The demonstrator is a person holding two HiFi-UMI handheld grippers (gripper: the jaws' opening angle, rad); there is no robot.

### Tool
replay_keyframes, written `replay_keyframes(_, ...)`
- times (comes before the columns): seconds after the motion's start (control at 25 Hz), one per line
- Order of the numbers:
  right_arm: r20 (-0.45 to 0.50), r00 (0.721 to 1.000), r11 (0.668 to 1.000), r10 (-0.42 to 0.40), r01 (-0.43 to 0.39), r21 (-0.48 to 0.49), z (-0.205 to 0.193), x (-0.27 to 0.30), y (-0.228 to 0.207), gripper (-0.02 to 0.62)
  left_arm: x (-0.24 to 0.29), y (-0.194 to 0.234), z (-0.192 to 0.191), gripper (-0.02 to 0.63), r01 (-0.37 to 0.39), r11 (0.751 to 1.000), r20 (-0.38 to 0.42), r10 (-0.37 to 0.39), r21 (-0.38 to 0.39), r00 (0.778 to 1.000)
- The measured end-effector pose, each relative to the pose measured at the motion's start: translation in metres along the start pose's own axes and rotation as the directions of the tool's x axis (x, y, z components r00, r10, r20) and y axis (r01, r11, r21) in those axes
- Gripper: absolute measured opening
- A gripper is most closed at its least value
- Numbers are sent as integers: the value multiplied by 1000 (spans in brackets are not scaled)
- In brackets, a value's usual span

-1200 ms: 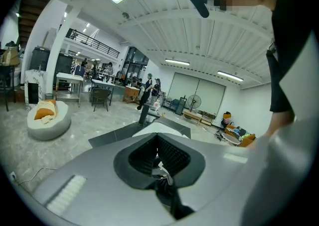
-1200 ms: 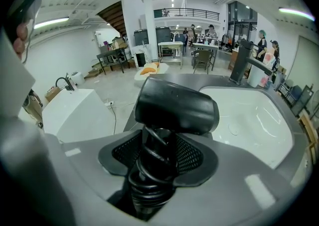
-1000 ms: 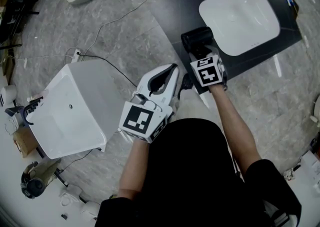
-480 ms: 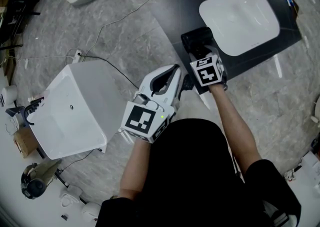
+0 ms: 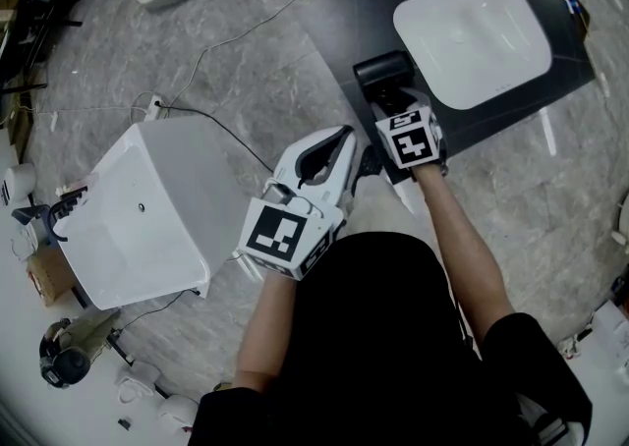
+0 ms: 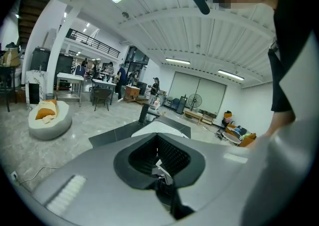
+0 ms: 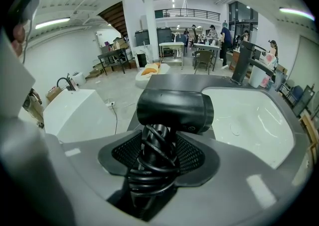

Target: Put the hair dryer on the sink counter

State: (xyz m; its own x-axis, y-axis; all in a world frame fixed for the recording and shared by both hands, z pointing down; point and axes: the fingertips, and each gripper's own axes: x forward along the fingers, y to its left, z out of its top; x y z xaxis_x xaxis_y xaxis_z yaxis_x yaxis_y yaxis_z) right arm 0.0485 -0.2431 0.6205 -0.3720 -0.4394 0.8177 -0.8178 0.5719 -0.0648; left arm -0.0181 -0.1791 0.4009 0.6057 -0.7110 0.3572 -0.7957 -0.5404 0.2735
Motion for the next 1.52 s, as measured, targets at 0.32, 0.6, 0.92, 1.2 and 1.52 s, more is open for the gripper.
replay_keyframes(0.32, 23, 999, 1000, 26, -26, 3, 1, -9, 3, 216, -4, -4, -5, 0, 4, 1000, 9, -4, 12, 1000)
replay_keyframes(0.6, 65, 998, 999, 23, -25, 33, 9, -30, 4, 215, -4, -4, -5, 0, 15, 1000, -4, -15, 13, 1000)
replay_keyframes(0.92, 148, 989, 997, -4, -7, 76, 17, -66, 4, 213, 0, -11, -11, 0, 104, 994, -40, -102, 37, 994)
replay_keyframes(1.2, 288, 957, 994, -45, 14, 109, 24, -103, 14, 199, -5, -19, -8, 0, 206, 976, -53, -203, 69, 978)
replay_keyframes(1.52, 358, 920, 976, -156, 87, 201, 15, -149, 46, 121, -30, -29, -10, 0, 333, 936, -75, -326, 110, 942)
